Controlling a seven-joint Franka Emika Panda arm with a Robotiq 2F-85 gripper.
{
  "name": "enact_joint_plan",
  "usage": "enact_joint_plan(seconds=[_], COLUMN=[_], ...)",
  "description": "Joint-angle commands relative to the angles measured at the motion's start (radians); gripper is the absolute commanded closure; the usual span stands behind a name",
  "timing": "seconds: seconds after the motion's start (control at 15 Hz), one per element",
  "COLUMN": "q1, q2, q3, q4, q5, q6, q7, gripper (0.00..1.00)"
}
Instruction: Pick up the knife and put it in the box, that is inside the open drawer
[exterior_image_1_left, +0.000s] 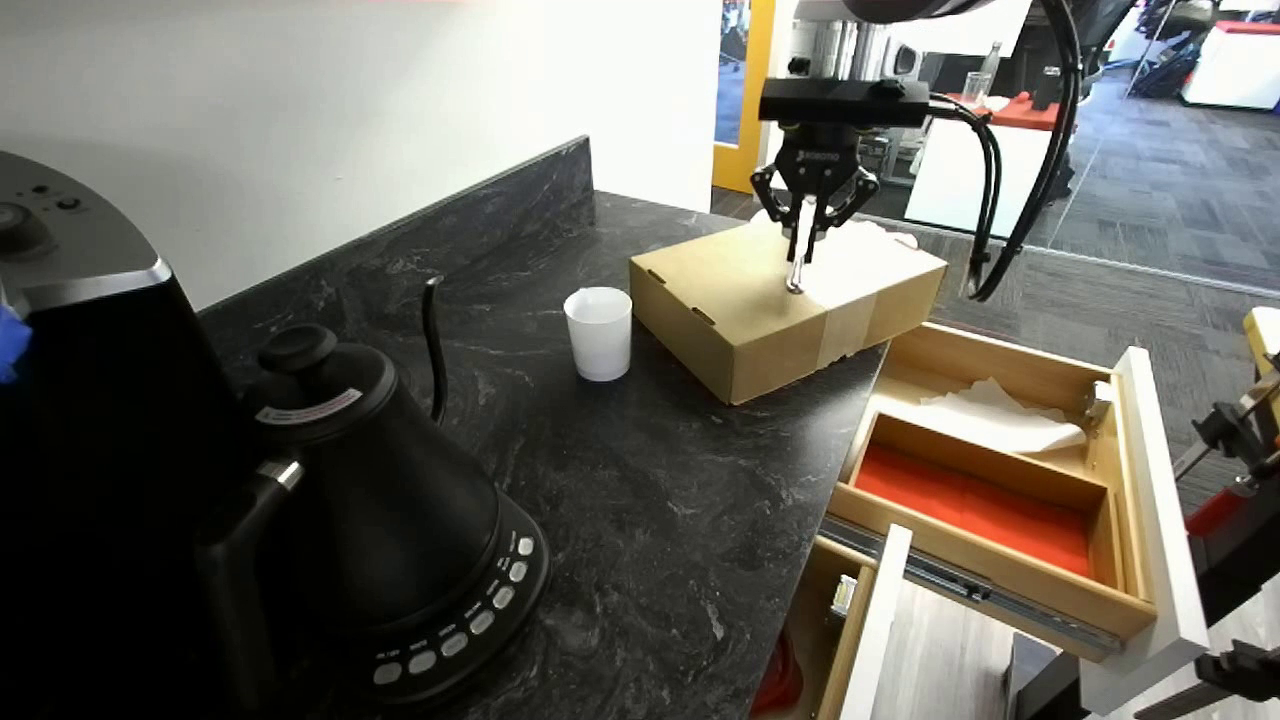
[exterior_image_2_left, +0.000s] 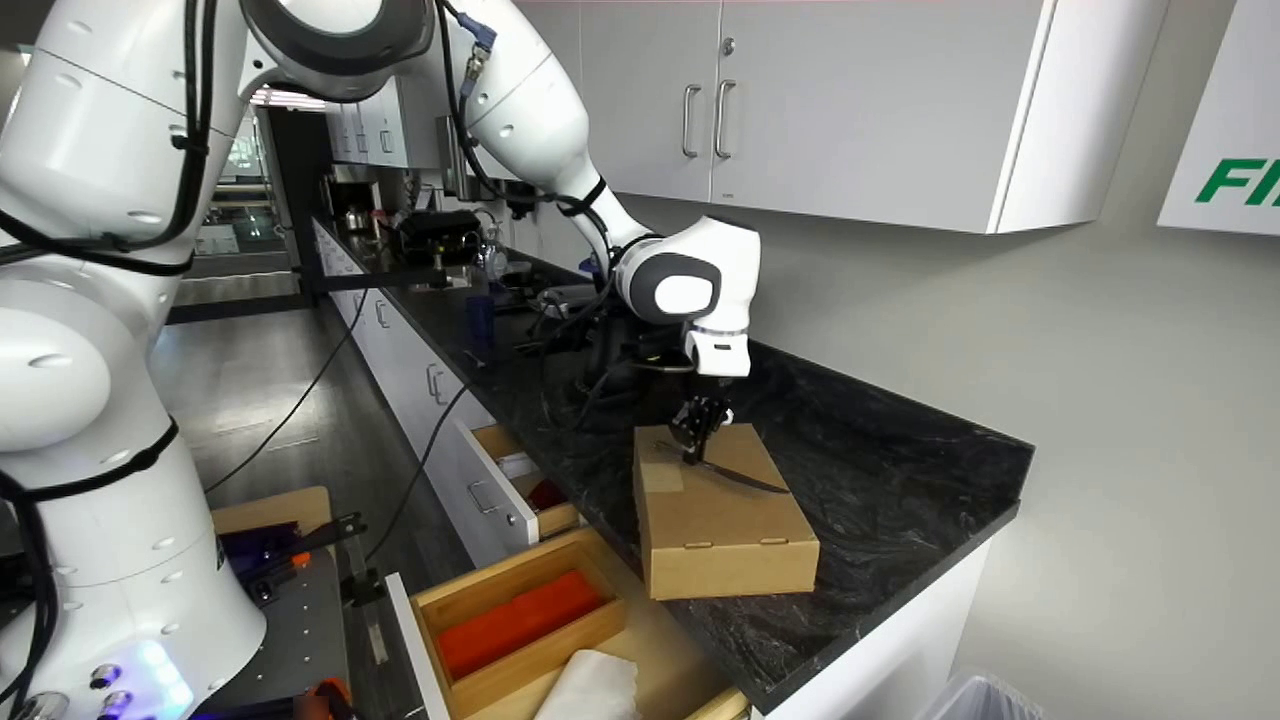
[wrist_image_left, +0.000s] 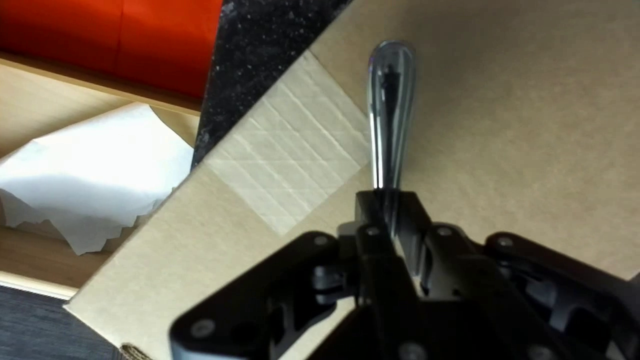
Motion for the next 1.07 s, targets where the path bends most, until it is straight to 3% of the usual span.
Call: enact_joint_plan(seconds=[0.0, 0.4, 1.0], q1=[0.016, -0.012, -0.032], q2=[-0.073, -0.119, -0.271], q3=[-0.018, 0.013, 0.016], q4=[-0.009, -0.014, -0.190], q5=[-0.030, -0.017, -0.098], q6=[-0.048, -0.096, -0.211], q7=[0.079, 0.016, -0.417], gripper=[0.94, 0.94, 0.94])
